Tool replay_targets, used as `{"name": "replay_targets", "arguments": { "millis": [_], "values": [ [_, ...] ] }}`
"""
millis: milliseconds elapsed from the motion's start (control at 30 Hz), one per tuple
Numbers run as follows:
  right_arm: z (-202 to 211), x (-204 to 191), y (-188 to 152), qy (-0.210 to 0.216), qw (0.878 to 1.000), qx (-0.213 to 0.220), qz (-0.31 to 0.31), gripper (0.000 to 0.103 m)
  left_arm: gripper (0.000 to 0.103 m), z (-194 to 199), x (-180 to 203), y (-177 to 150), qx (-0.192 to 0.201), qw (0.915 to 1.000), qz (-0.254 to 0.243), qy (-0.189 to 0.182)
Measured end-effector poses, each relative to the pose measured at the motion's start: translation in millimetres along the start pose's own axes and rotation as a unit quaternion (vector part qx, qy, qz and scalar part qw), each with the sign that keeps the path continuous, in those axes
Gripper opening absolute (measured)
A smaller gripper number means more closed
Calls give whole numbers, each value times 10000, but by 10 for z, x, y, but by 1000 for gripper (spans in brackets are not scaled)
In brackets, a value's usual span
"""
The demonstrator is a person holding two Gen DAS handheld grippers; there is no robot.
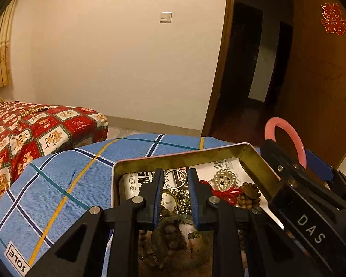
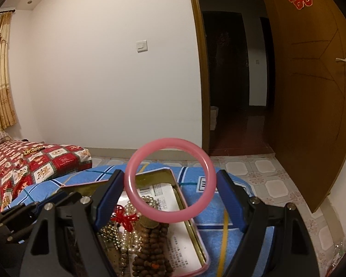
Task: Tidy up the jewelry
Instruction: 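Carry the silver ring with the left tool while the right carries the bangle over the tin, then lower and release the ring with the left tool while the right releases the bangle into the tin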
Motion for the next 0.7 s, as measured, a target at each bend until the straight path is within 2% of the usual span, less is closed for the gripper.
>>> {"name": "replay_targets", "arguments": {
  "millis": [367,500,700],
  "values": [
    [-218,-259,-89,329,9981,-454,274,83,21,-168,-138,-125,-356,9993,36,103],
    [-309,-307,-178,377,9957,-750,380,83,21,-196,-126,-155,-450,9989,-11,113],
    [-318,-274,-204,330,9948,-844,458,83,21,-215,-77,-182,-548,9984,-90,123]
  ]
}}
Point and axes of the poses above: each gripper's, at about its wrist camera, not at the fingertips, and z roughly against the way its jaws point, x to its right, y to its top, the point moved 7 cm from there along -z, roughly the way its jaws point, and after that the axes turned 8 degrees about -y, right-handed, at the moved point
